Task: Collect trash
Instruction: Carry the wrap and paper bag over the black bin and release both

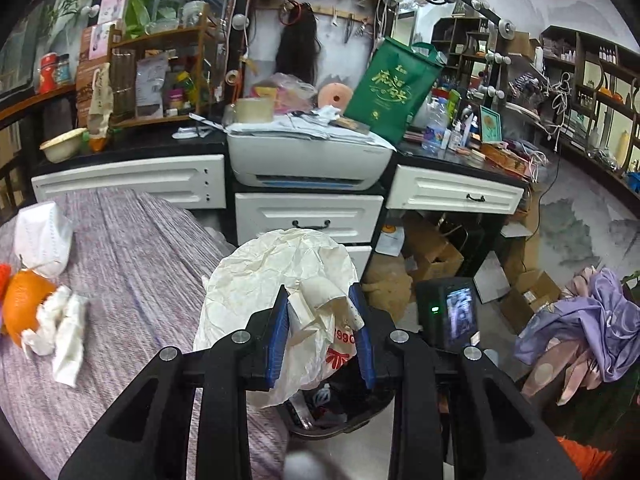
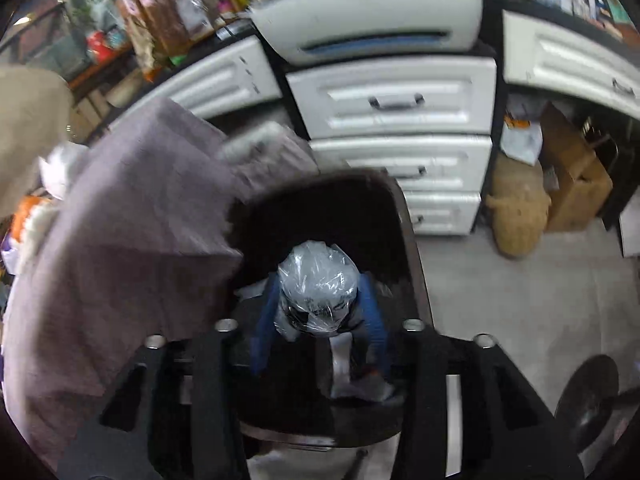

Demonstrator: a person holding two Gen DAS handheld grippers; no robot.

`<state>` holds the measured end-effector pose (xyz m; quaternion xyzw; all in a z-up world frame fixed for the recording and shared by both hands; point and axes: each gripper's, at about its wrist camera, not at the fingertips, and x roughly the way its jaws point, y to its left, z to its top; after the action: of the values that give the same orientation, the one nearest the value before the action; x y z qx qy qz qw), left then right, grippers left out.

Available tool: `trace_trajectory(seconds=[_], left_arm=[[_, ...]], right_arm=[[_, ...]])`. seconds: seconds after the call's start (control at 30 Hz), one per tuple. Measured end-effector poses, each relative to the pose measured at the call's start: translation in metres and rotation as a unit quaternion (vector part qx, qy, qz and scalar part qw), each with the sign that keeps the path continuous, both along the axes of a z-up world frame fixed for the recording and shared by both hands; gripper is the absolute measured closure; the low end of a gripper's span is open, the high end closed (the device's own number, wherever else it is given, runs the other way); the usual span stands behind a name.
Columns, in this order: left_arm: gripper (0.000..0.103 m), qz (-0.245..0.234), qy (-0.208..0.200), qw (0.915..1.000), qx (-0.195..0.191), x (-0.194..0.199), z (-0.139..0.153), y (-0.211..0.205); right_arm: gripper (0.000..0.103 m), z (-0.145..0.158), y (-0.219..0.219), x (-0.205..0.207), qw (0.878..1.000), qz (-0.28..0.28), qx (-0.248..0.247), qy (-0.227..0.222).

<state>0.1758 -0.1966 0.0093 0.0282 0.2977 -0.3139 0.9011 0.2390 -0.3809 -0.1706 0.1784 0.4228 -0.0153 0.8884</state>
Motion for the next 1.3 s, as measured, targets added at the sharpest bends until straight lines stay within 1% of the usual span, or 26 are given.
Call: trace_trajectory(seconds=[0.03,0.07,0.13,0.27,0.43,0.57,0.73,0.87,1.0,1.1,1.2,1.27,1.3], left_arm=[[0.073,-0.003,0.004,1.0000,0.001,0.000,-0.003,-0.004],[0.073,-0.005,0.007,1.0000,0.002,0.000,-0.005,-0.007],[0.073,-0.011,0.013,0.9998,0.006,0.000,-0.011,-0.013],[0.073,-0.022,0.029,0.9993,0.006,0.000,-0.021,-0.023],[0.073,-0.041,0.044,0.9981,0.013,-0.002,-0.034,-0.042],[0.073,-0.051,0.056,0.9968,0.026,0.001,-0.048,-0.059],[0.073,-0.052,0.078,0.9939,0.058,0.011,-0.074,-0.079],[0.073,-0.053,0.095,0.9905,0.084,0.017,-0.093,-0.091],[0.073,-0.040,0.104,0.9873,0.113,0.025,-0.111,-0.100],[0.071,-0.031,0.119,0.9838,0.130,0.029,-0.123,-0.104],[0.068,-0.026,0.124,0.9815,0.144,0.031,-0.133,-0.107],[0.059,-0.023,0.124,0.9803,0.152,0.031,-0.138,-0.109],[0.049,-0.020,0.124,0.9797,0.156,0.031,-0.140,-0.109]], right_arm=[[0.044,-0.007,-0.002,-0.001,1.000,-0.005,0.004,0.005],[0.043,-0.012,-0.003,-0.003,1.000,-0.011,0.009,0.011],[0.042,-0.023,-0.006,-0.007,0.999,-0.020,0.016,0.021],[0.040,-0.028,-0.012,-0.018,0.999,-0.034,0.011,0.021],[0.038,-0.014,-0.029,-0.037,0.998,-0.065,-0.026,-0.002],[0.037,0.001,-0.051,-0.052,0.995,-0.093,-0.042,-0.018],[0.036,0.013,-0.072,-0.066,0.992,-0.118,-0.041,-0.029],[0.036,0.018,-0.082,-0.075,0.990,-0.127,-0.041,-0.034],[0.036,0.019,-0.086,-0.080,0.990,-0.131,-0.038,-0.036],[0.036,0.020,-0.089,-0.083,0.990,-0.133,-0.037,-0.037],[0.036,0.020,-0.090,-0.084,0.989,-0.136,-0.035,-0.037],[0.036,0.020,-0.091,-0.085,0.989,-0.139,-0.034,-0.037],[0.036,0.019,-0.092,-0.086,0.989,-0.141,-0.033,-0.037]])
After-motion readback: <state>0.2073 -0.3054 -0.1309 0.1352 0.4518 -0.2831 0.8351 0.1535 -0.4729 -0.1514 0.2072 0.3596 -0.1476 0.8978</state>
